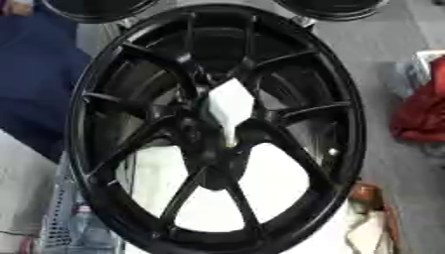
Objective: Pull the pin out of the wheel hub.
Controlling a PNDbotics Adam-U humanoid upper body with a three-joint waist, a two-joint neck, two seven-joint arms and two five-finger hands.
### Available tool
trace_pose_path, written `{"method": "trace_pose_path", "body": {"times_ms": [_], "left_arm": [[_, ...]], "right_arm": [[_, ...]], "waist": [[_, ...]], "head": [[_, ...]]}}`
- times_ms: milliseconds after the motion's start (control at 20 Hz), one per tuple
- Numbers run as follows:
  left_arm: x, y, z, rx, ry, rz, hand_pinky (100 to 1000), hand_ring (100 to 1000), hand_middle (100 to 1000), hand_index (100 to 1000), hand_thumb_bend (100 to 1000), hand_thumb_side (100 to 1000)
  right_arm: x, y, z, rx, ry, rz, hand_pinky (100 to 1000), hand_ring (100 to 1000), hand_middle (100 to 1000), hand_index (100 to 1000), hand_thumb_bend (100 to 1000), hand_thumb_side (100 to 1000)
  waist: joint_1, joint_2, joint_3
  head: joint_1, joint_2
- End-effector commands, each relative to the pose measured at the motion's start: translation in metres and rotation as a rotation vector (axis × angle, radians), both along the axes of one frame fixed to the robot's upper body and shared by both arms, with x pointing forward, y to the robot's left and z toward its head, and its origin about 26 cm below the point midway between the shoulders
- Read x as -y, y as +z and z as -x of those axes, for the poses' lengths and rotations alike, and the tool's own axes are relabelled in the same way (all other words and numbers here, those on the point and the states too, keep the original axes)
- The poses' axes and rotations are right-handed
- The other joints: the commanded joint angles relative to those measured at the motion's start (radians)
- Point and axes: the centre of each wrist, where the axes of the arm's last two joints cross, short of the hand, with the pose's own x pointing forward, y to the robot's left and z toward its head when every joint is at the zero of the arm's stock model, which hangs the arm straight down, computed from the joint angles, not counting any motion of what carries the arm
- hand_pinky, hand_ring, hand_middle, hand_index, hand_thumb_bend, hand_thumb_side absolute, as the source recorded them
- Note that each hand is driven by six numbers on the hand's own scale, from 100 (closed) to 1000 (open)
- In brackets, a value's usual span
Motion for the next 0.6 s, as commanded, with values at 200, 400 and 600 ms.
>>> {"method": "trace_pose_path", "body": {"times_ms": [200, 400, 600], "left_arm": [[-0.0078, 0.0110, 0.0091, 0.037, 0.017, 0.011, 786, 743, 780, 851, 193, 628], [-0.0064, 0.0097, 0.0092, 0.034, 0.009, 0.005, 787, 743, 776, 850, 193, 624], [-0.0014, 0.0096, 0.0111, 0.044, -0.012, -0.066, 791, 744, 766, 852, 182, 618]], "right_arm": [[0.0035, 0.0171, 0.0102, 0.045, -0.013, 0.025, 847, 770, 708, 770, 100, 485], [0.0036, 0.0161, 0.0101, 0.042, -0.014, 0.023, 847, 770, 708, 771, 100, 486], [0.0032, 0.0154, 0.0095, 0.040, -0.013, 0.021, 847, 770, 708, 771, 100, 490]], "waist": [[-0.001, -0.024, 0.000], [-0.001, -0.025, -0.003], [0.003, -0.027, -0.007]], "head": [[0.000, 0.007], [-0.001, 0.006], [-0.002, 0.001]]}}
